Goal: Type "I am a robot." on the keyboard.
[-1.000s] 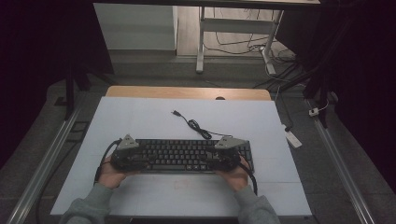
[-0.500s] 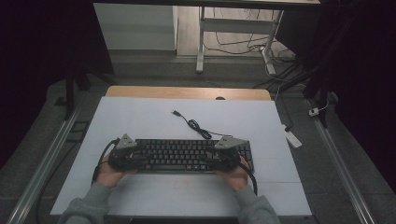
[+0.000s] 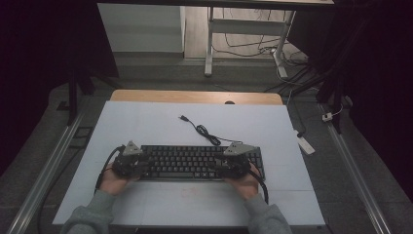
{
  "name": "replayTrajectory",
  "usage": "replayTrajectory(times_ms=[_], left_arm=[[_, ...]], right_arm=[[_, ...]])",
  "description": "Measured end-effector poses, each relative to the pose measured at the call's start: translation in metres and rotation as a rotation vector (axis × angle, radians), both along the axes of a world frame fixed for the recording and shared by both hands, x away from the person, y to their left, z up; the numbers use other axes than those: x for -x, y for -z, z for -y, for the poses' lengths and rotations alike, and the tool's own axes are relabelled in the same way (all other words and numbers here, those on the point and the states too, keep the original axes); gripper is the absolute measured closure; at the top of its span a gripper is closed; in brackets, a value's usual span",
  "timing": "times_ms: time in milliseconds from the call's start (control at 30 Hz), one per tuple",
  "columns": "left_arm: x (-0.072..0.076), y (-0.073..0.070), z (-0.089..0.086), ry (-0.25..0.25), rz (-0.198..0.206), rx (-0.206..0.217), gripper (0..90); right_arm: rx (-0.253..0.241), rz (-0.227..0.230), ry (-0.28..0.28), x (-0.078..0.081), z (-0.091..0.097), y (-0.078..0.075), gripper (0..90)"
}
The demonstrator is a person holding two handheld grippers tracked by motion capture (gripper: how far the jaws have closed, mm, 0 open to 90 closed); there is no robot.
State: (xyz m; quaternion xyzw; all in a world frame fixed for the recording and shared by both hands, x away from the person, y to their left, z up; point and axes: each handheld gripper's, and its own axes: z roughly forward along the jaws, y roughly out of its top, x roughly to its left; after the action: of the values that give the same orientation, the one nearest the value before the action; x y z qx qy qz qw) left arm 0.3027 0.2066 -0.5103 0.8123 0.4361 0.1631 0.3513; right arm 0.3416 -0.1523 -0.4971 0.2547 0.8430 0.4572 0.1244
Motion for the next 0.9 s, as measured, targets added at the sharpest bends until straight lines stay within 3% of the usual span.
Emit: replayTrajectory(times_ms=[133, 267, 900], left_arm=[[-0.001, 0.002, -0.001, 0.000, -0.005, -0.007, 81.6], [-0.003, 0.004, -0.001, 0.001, -0.013, -0.014, 87.4], [-0.008, 0.012, 0.004, 0.011, -0.036, -0.048, 88.8]], right_arm=[[-0.002, -0.002, -0.004, 0.000, 0.000, 0.000, 52.2], [-0.003, -0.002, -0.004, 0.000, -0.001, 0.001, 52.2], [-0.002, -0.005, -0.003, 0.000, -0.001, 0.001, 51.9]])
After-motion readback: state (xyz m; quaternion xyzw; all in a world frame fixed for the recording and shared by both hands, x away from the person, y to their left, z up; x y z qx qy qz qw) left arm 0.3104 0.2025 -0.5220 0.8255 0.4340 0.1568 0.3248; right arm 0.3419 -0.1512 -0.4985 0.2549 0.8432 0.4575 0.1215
